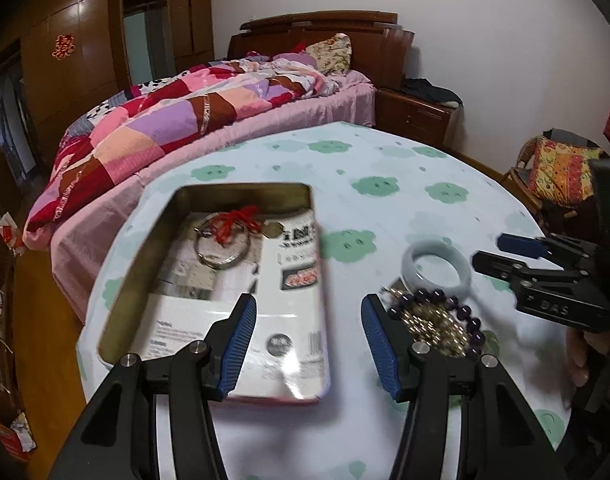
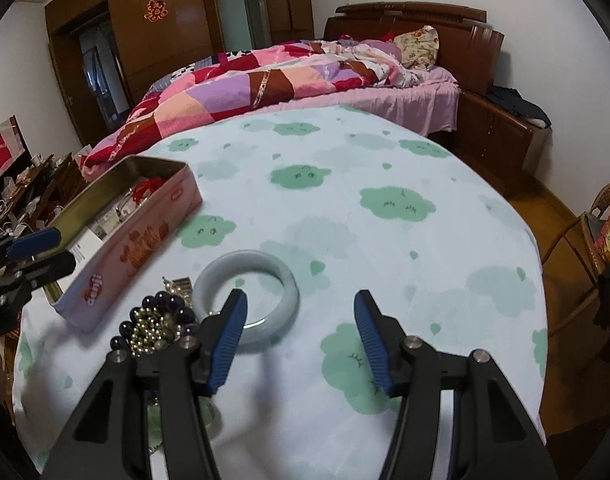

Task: Organize jewelry
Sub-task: 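Move the right tool to the pale jade bangle and grasp it, then grasp a dark beaded bracelet from the pile with the left tool and lift it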

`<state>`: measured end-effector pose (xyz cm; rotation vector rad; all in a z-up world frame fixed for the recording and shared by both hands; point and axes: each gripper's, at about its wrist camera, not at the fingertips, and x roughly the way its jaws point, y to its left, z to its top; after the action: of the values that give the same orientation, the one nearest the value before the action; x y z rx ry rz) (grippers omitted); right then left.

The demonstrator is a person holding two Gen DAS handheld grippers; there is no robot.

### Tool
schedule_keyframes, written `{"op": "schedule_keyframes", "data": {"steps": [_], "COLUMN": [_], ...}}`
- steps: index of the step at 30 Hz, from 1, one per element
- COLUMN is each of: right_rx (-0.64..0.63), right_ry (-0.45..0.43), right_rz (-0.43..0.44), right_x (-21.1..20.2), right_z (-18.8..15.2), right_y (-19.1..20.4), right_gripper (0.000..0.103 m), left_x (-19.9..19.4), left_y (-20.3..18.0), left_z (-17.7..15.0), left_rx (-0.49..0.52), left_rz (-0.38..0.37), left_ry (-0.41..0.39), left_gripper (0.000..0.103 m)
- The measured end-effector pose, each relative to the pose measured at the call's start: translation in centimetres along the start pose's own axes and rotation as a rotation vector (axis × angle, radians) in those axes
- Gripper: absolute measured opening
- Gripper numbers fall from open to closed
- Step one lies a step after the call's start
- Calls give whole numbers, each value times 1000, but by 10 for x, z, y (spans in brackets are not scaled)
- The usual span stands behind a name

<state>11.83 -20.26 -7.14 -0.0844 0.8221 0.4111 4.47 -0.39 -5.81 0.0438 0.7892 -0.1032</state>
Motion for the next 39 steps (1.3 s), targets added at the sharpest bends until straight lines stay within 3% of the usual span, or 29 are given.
{"op": "schedule_keyframes", "data": {"steps": [8,13,14,16,18,24,33,39], "right_rx": [-40,-63,-66,-75,-90,-50,-20,-25], "right_ry": [38,115,123,123,119,93,56,33], "right_rz": [-53,-65,-67,-58,-67,-64,-85,-84], "right_x": [19,42,44,41,38,18,-1,-3], "right_z": [8,12,12,11,9,-2,-20,-19], "right_y": [5,8,9,10,11,-4,-21,-20], "right_gripper": [57,33,33,19,13,12,12,12], "left_x": [3,4,4,4,5,7,4,7], "left_y": [-11,-15,-17,-21,-25,-35,-35,-40], "left_z": [-3,-3,-3,-3,-3,-3,-28,-28], "left_rx": [20,25,30,39,44,69,41,29], "left_rz": [-12,-32,-35,-41,-53,-71,-61,-74], "left_ry": [3,0,0,1,6,24,99,118], "left_gripper": [55,55,55,55,55,55,36,35]}}
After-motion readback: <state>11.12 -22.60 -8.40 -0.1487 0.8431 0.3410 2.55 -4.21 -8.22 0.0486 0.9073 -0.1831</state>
